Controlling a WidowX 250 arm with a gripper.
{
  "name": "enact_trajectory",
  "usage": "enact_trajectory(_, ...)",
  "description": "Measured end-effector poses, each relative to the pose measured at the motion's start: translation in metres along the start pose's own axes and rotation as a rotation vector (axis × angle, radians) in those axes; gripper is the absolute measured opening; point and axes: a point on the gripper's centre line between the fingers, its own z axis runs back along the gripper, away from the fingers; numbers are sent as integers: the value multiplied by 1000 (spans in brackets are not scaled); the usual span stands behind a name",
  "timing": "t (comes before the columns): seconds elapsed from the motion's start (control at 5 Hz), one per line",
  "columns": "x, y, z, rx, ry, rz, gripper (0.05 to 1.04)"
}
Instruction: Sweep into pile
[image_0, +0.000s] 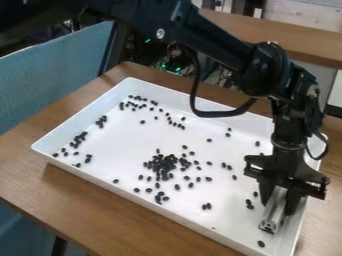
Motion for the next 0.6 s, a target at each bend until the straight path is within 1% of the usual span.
enact_trajectory(0.2, 3, 0, 0, 0, -19, -8, 404)
enact_trajectory(0.4, -2, 15, 1, 53, 4, 29, 404)
enact_trajectory(0.6, -3, 55, 5, 85, 63, 81, 404)
